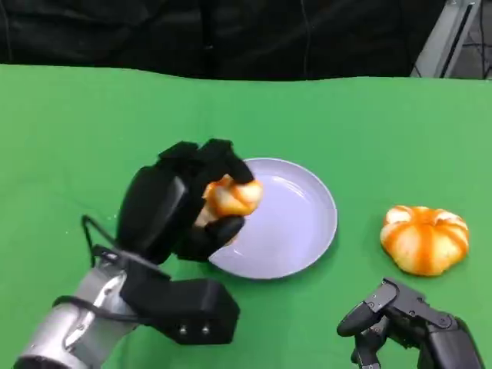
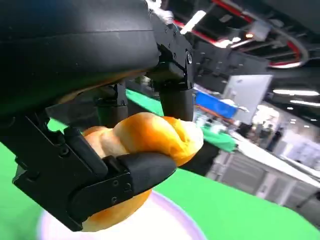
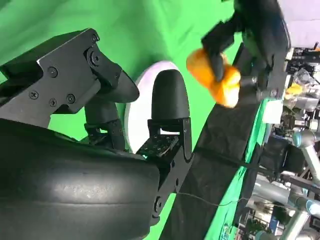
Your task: Grasp the bread from the table and place it into the plate.
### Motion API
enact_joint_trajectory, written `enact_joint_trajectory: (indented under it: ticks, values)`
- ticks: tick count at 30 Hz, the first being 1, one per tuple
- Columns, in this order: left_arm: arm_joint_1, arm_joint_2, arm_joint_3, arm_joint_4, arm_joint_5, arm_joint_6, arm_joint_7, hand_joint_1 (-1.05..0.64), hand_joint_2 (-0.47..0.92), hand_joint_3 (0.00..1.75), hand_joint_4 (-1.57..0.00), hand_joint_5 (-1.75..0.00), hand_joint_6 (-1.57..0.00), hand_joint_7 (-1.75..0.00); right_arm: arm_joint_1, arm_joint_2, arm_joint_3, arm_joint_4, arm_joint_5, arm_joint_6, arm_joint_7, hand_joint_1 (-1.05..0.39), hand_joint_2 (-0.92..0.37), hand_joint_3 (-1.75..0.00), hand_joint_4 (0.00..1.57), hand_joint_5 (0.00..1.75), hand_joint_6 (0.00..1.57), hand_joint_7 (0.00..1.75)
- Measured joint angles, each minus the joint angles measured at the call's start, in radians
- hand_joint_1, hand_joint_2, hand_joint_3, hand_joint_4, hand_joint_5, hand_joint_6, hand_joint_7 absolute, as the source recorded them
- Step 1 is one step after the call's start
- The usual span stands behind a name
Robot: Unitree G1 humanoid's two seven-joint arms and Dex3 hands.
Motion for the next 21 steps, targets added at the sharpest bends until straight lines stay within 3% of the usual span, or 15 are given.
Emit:
enact_joint_trajectory:
  ticks: [5,10,12,13,14,16,21]
  values:
    - [-0.166,-0.110,-0.086,0.175,0.059,0.057,-0.001,-0.18,0.37,1.20,-0.88,-1.75,-0.68,-1.75,0.009,-0.002,-0.001,-0.005,0.002,0.001,0.000,-0.02,-0.50,-1.16,0.61,1.62,0.69,1.35]
    - [-0.228,-0.145,-0.121,0.223,0.075,0.096,-0.003,-0.19,0.42,1.10,-0.86,-1.75,-0.65,-1.75,0.018,-0.002,0.002,-0.017,0.000,0.005,0.000,-0.01,-0.51,-1.17,0.60,1.61,0.68,1.35]
    - [-0.230,-0.145,-0.126,0.233,0.077,0.126,-0.023,-0.22,0.53,0.92,-0.74,-1.75,-0.67,-1.34,0.018,-0.002,0.003,-0.021,0.000,0.007,0.000,0.00,-0.51,-1.17,0.60,1.61,0.68,1.35]
    - [-0.230,-0.145,-0.129,0.235,0.075,0.146,-0.046,-0.23,0.61,0.76,-0.66,-1.53,-0.65,-1.04,0.018,-0.002,0.003,-0.021,0.000,0.008,0.000,0.00,-0.50,-1.17,0.60,1.61,0.68,1.35]
    - [-0.230,-0.145,-0.130,0.235,0.071,0.170,-0.082,-0.28,0.74,0.52,-0.55,-1.19,-0.61,-0.67,0.018,-0.002,0.004,-0.021,0.000,0.008,0.000,0.00,-0.50,-1.18,0.60,1.61,0.68,1.35]
    - [-0.230,-0.143,-0.138,0.223,0.071,0.234,-0.174,-0.40,0.88,0.28,-0.34,-0.71,-0.49,-0.25,0.017,-0.003,0.005,-0.022,0.000,0.008,0.000,-0.01,-0.50,-1.18,0.61,1.61,0.68,1.36]
    - [-0.231,-0.130,-0.194,0.136,0.125,0.422,-0.371,-0.59,0.92,0.28,-0.02,-0.39,-0.27,-0.02,0.017,-0.002,0.009,-0.024,0.001,0.008,0.000,-0.02,-0.50,-1.17,0.61,1.62,0.68,1.36]
